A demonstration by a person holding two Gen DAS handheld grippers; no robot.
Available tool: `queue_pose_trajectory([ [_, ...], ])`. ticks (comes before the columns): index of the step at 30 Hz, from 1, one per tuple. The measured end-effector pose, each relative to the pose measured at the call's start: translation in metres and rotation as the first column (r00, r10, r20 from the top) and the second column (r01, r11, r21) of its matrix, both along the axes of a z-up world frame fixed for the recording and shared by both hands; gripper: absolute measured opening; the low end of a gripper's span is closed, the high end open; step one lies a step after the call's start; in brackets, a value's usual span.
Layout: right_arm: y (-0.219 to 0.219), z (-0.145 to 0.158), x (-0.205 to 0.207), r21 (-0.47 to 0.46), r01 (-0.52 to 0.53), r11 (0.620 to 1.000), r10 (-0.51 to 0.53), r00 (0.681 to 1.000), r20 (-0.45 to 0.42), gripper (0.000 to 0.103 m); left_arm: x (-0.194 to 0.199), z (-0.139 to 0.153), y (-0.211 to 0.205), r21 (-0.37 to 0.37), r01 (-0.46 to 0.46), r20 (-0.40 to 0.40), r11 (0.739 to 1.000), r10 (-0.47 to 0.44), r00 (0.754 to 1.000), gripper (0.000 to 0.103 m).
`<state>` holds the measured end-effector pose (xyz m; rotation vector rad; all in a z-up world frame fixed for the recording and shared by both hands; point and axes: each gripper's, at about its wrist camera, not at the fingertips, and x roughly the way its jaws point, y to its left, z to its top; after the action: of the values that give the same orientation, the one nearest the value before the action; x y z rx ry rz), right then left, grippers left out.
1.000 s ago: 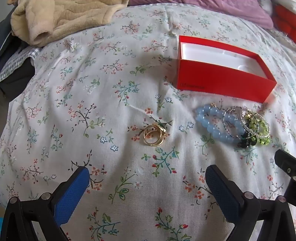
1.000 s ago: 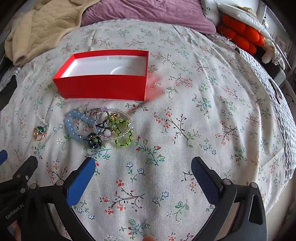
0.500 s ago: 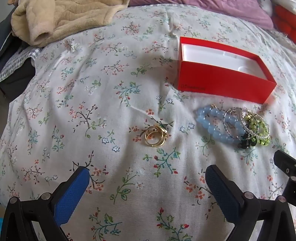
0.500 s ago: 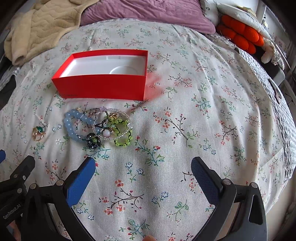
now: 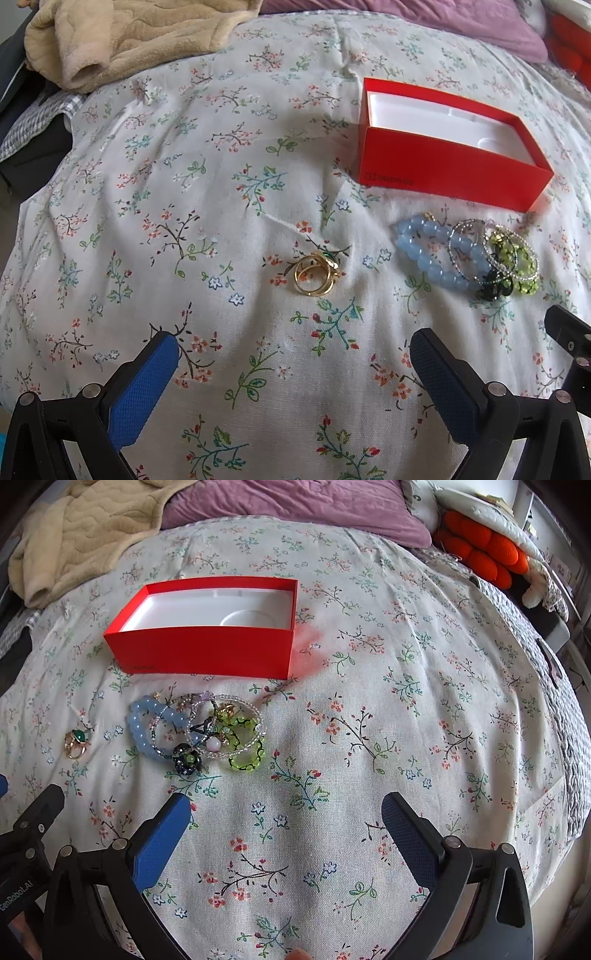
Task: Organize jewelry
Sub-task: 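Move the left gripper to the gold ring while the right gripper approaches the bracelet pile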
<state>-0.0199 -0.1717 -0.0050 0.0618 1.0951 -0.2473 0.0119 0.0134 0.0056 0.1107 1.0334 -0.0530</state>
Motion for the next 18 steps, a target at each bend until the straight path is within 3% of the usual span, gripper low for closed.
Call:
queue_pose_trajectory([
  [10, -0.004, 0.008, 0.004, -0.09, -0.005, 0.996, 0.004, 1.0, -0.011, 0.103, 0.008, 0.009, 0.001, 0.056, 0.028, 0.024, 0.998, -0.029, 0.999, 0.103],
  [14, -0.01, 0.01, 0.009, -0.098, -0.033, 0.995, 0.031, 0.999, -0.023, 0.103, 0.019, 0.009, 0.005, 0.05, 0.074, -0.031, 0.996, -0.073, 0.997, 0.103],
  [18, -0.02, 0.009, 0.02, -0.037, -0.059, 0.998, 0.056, 0.995, -0.087, 0.103, 0.035, 0.005, 0.01, -0.03, 0.108, -0.113, 0.994, -0.111, 0.987, 0.103],
])
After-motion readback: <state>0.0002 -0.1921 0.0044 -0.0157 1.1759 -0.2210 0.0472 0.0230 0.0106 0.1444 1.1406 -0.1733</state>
